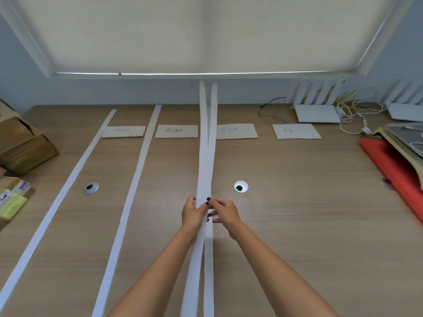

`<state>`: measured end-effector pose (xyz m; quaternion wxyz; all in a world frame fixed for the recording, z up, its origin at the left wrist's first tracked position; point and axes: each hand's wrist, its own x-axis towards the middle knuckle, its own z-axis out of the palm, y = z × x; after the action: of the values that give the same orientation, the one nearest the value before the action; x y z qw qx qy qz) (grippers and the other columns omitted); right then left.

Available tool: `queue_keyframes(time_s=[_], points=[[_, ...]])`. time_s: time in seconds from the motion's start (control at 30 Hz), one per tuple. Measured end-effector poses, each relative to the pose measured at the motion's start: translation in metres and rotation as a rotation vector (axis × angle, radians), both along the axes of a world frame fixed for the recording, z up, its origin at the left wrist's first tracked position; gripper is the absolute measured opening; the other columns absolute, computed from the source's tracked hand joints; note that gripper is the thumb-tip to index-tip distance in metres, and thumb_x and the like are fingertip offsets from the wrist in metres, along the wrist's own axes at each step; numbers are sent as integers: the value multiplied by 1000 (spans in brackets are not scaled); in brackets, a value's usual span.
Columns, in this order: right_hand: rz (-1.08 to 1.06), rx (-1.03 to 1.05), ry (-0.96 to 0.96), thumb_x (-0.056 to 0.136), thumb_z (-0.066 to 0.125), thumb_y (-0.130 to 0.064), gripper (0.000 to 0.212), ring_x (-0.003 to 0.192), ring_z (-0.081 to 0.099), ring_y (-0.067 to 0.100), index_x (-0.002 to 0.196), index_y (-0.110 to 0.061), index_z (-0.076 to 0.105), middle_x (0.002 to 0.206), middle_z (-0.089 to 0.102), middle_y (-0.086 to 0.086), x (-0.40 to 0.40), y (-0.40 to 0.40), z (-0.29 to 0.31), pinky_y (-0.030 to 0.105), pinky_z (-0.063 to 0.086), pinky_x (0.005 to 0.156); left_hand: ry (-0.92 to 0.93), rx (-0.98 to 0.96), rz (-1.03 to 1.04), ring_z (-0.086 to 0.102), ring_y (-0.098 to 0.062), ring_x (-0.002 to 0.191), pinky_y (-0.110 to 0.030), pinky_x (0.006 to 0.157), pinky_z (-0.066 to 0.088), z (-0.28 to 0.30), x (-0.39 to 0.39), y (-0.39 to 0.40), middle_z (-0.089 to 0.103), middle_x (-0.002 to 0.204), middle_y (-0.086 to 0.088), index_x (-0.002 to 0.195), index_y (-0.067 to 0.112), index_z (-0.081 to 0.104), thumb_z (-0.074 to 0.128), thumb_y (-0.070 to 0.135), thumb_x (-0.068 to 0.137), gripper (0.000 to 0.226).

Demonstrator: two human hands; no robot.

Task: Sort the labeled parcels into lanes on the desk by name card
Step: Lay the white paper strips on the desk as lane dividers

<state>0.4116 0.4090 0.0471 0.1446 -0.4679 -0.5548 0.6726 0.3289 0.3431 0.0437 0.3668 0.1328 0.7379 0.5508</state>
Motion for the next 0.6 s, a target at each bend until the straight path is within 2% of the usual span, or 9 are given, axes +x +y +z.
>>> queue_keyframes(time_s=[0.07, 0.13, 0.27, 0.4, 0.6], points=[[-1, 13, 15, 89, 58, -25, 13, 65, 62, 11, 87, -20, 70, 80, 68, -6, 14, 8, 5, 18, 46, 54, -6, 22, -2, 63, -21, 69, -26, 54, 48, 3, 17, 10, 67, 98, -13, 100, 11, 53, 61, 14, 86, 16], [-44, 17, 22, 89, 56, -17, 16, 67, 60, 12, 96, -14, 70, 79, 67, -3, 33, 18, 7, 19, 46, 55, 4, 25, -31, 62, -20, 73, -24, 57, 47, 6, 34, 21, 65, 100, -12, 102, 11, 51, 63, 12, 85, 21], [-107, 32, 0, 90, 50, -8, 22, 71, 61, 11, 101, -9, 69, 85, 67, 1, 84, 44, 8, 20, 46, 56, 51, -17, -93, 59, -14, 86, -18, 60, 42, 9, 81, 39, 59, 101, 2, 109, 16, 46, 63, 18, 86, 29], [-42, 96, -68, 93, 46, -7, 22, 65, 62, 11, 95, -8, 67, 81, 67, 2, 146, 81, 8, 18, 46, 51, 28, -50, -20, 57, -14, 72, -21, 57, 46, 11, 140, 59, 61, 95, -2, 110, 15, 46, 46, 13, 93, 17], [-19, 148, -180, 95, 45, -7, 20, 58, 52, 12, 97, -6, 65, 75, 59, 1, 230, 127, 0, 18, 44, 47, 34, -86, 32, 52, -14, 62, -20, 53, 44, 11, 212, 89, 66, 89, -2, 102, 16, 45, 36, 3, 89, 20]])
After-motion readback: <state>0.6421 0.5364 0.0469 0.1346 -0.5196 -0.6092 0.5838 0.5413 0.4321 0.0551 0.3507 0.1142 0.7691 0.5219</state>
